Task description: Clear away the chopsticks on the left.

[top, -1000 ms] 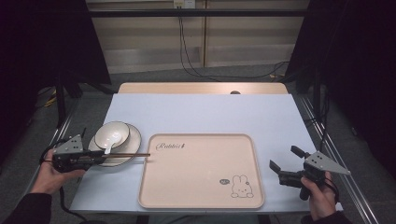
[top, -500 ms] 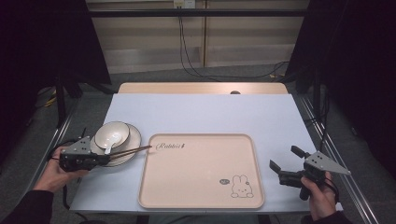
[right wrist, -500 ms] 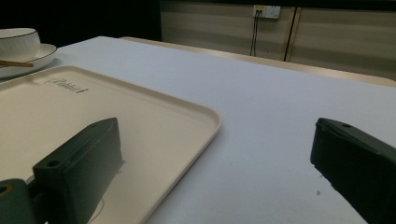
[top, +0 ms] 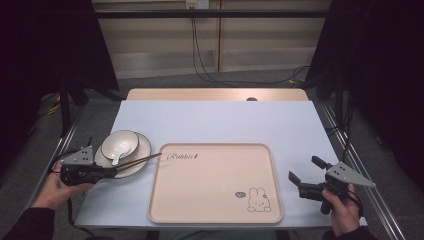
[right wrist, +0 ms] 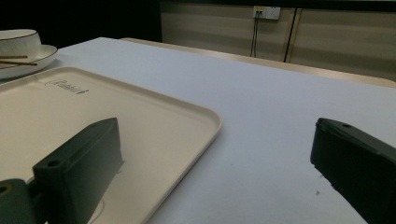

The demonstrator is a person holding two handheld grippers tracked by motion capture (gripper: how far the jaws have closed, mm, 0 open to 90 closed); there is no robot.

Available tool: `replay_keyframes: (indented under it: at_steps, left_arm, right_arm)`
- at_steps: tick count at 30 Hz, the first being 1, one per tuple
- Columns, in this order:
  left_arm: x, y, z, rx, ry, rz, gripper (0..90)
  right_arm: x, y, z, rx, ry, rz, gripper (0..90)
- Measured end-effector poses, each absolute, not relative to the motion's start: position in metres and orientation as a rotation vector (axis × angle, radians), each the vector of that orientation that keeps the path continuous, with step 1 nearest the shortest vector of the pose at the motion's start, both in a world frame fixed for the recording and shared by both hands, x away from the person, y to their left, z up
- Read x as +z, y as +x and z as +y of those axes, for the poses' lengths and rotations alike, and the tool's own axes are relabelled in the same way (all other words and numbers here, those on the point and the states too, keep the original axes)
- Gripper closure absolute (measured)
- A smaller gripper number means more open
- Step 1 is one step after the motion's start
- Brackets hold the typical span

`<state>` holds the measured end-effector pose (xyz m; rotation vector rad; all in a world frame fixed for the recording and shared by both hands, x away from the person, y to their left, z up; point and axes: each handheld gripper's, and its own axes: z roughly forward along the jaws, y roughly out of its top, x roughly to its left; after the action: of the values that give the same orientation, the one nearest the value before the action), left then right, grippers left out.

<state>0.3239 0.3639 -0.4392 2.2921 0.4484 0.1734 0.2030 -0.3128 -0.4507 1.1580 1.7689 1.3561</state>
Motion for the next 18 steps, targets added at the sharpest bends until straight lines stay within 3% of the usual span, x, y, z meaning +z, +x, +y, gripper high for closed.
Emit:
replay_keyframes:
  at_steps: [18]
  left_arm:
    - [-0.428,0.291,0.354,0.157,2.167,0.585,85.3]
  right_arm:
    - [-0.450,0.204,-0.311,1.363,1.158,1.763,1.7]
